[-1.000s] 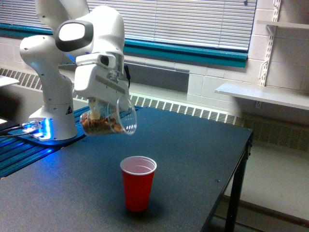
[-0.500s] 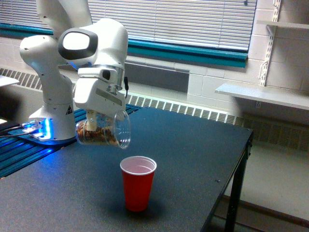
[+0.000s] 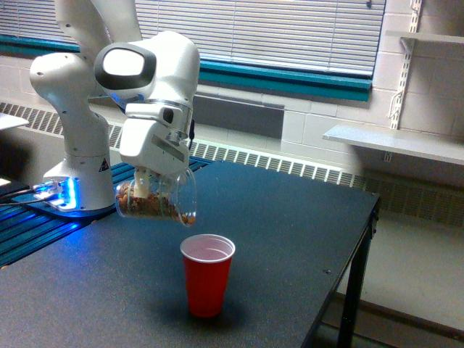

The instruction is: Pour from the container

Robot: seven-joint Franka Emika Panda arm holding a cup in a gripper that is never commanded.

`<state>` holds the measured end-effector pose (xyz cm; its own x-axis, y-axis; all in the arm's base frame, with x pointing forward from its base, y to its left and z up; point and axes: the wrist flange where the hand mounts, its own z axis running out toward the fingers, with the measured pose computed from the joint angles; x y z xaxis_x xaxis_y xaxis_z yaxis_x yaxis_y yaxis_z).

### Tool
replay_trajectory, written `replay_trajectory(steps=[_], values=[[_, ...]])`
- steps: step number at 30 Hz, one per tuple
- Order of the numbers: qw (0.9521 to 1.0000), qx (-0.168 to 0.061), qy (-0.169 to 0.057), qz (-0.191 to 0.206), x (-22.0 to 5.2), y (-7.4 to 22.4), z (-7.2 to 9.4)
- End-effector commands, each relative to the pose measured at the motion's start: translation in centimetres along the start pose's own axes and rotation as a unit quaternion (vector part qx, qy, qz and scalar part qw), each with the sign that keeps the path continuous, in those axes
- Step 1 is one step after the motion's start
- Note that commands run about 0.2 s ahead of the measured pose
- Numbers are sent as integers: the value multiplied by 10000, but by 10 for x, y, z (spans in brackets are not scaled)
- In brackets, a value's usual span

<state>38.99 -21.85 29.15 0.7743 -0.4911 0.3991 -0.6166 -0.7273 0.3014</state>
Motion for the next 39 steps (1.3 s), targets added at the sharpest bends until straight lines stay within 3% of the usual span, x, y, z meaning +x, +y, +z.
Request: replay_trajectory(steps=[1, 19, 39], values=[[9994, -105, 2, -319, -2, -8, 0], [9977, -395, -103, -540, -3, -20, 6], [9940, -722, -109, -814, 13, -32, 7]])
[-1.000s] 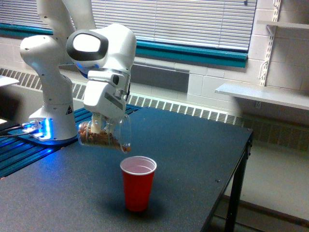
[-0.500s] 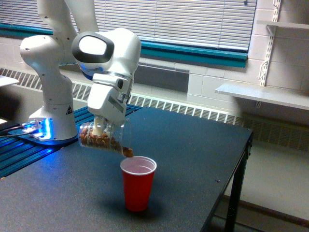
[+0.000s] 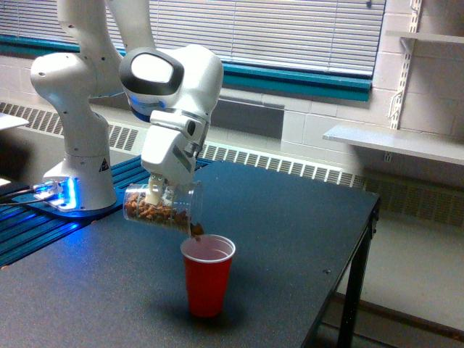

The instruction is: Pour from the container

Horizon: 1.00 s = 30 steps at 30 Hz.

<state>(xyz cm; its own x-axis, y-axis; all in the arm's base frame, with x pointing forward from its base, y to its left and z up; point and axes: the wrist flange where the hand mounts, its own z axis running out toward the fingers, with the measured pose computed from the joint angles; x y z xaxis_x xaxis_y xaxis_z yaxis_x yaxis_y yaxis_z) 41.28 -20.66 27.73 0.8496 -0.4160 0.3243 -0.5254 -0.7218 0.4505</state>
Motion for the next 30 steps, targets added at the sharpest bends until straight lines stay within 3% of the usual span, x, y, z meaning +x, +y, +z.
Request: replay_trajectory(steps=[1, 30], values=[[9997, -133, 50, -191, 7, -4, -4], [9957, -543, -71, -748, 21, -4, -8]])
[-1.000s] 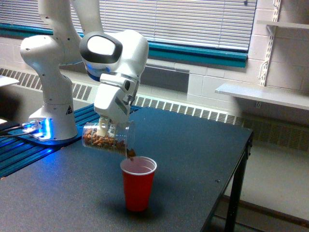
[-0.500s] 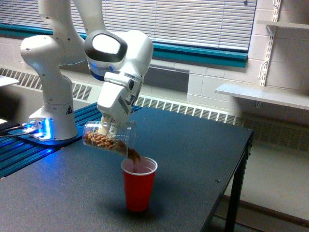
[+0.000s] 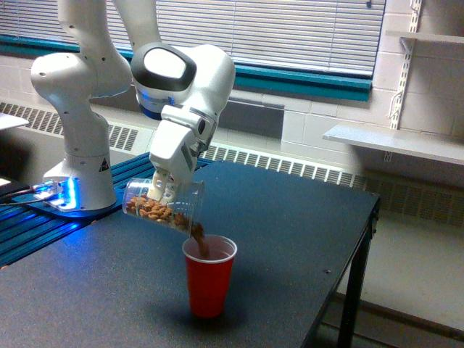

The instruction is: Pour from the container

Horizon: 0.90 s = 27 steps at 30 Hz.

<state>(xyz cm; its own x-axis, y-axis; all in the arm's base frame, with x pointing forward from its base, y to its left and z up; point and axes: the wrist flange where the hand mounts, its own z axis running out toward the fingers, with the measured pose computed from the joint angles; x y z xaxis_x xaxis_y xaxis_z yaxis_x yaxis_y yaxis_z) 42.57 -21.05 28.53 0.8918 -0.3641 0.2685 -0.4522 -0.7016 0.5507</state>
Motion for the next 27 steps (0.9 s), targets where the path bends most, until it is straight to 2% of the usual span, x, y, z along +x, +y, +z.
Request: replay_trajectory(steps=[1, 27], values=[[9994, -110, 16, -332, 6, -2, -4], [9951, -357, -181, -904, 12, -1, -7]])
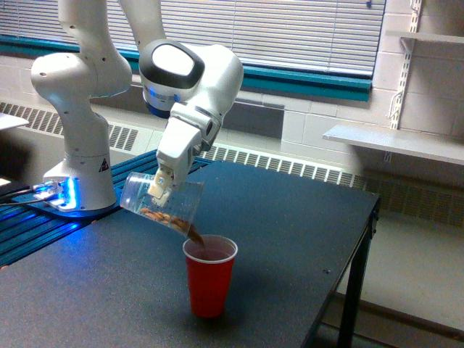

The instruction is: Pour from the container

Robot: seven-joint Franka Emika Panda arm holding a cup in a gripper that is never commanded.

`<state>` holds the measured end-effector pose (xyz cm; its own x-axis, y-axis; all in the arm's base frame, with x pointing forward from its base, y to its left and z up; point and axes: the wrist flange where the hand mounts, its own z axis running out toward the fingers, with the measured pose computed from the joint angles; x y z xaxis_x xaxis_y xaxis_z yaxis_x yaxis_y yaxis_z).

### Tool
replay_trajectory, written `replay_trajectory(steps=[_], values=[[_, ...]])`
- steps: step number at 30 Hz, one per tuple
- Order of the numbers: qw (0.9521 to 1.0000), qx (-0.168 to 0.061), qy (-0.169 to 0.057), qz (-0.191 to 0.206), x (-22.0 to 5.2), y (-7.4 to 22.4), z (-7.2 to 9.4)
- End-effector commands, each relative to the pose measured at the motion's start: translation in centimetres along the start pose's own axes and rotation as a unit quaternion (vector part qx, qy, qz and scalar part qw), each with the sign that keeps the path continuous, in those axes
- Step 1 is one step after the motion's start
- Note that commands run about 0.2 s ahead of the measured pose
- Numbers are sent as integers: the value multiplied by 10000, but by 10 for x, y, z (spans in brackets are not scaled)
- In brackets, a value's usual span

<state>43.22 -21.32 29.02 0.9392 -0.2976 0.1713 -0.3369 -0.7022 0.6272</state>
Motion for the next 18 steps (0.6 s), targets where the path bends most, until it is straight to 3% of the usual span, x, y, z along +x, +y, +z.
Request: replay_trajectory(steps=[1, 18], values=[[9995, -46, -30, -316, 4, -2, -5], [9991, 60, -128, -407, 2, -5, -6]])
